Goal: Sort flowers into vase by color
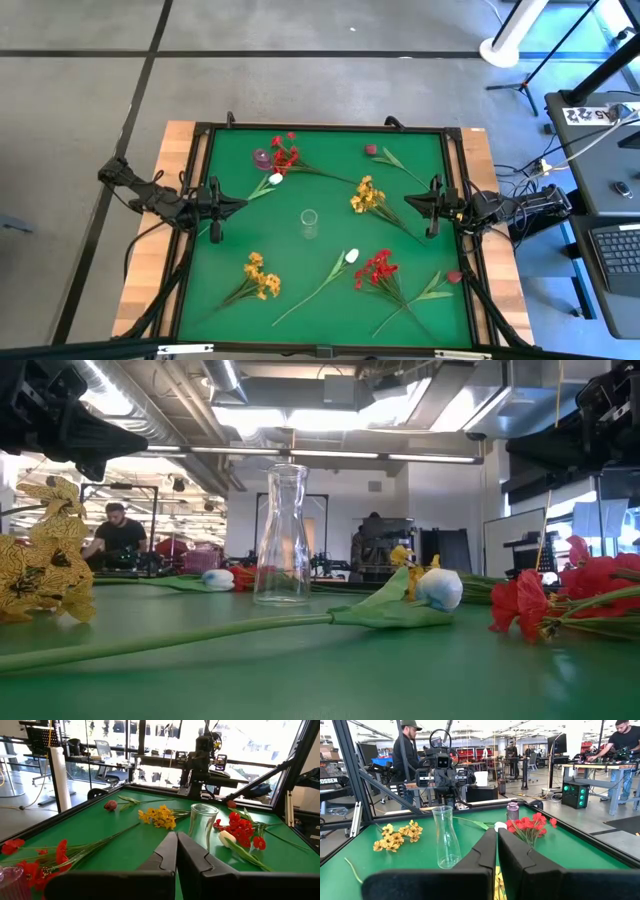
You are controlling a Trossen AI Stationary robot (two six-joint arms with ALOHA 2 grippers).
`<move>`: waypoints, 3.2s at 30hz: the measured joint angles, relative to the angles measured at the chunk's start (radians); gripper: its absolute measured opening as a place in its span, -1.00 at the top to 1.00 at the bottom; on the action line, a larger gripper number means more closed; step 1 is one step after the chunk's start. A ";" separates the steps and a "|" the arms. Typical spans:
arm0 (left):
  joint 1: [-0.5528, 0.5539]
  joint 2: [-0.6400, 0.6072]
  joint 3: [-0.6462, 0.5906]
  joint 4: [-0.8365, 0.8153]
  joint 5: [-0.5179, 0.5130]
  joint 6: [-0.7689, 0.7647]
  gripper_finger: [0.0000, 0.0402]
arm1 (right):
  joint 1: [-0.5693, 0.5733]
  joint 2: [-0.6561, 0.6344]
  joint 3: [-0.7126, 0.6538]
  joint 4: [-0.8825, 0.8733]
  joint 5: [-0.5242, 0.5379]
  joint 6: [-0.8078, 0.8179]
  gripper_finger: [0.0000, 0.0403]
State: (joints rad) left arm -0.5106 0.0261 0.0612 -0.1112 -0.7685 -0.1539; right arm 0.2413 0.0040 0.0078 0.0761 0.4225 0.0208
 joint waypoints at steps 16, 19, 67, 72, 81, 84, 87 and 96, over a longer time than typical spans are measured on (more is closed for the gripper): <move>0.000 0.000 0.000 0.000 0.000 0.000 1.00 | 0.000 0.000 0.000 0.000 0.000 0.000 0.91; 0.000 0.000 0.000 0.000 0.000 0.000 1.00 | 0.000 0.000 0.000 0.000 0.000 0.000 0.91; 0.000 0.000 0.000 0.000 0.000 0.000 1.00 | 0.000 0.000 0.000 0.000 0.000 0.000 0.91; 0.000 0.000 0.000 0.000 0.000 0.000 1.00 | 0.000 0.000 0.000 0.001 0.000 0.000 0.91; 0.000 0.000 0.000 0.000 0.000 0.000 1.00 | 0.000 0.000 0.007 0.057 -0.002 0.000 0.91; 0.000 0.000 0.000 0.000 0.000 0.000 1.00 | 0.000 0.013 0.048 0.024 0.026 -0.003 0.91; 0.000 0.000 0.000 0.000 0.000 0.000 1.00 | 0.000 0.035 0.125 -0.037 0.069 -0.002 0.91; 0.000 0.000 0.000 0.000 0.000 0.000 1.00 | 0.000 0.289 0.390 -0.486 0.061 0.231 0.91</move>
State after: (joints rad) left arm -0.5107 0.0257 0.0610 -0.1115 -0.7685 -0.1539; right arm 0.2413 0.2934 0.3975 -0.4097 0.4835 0.2513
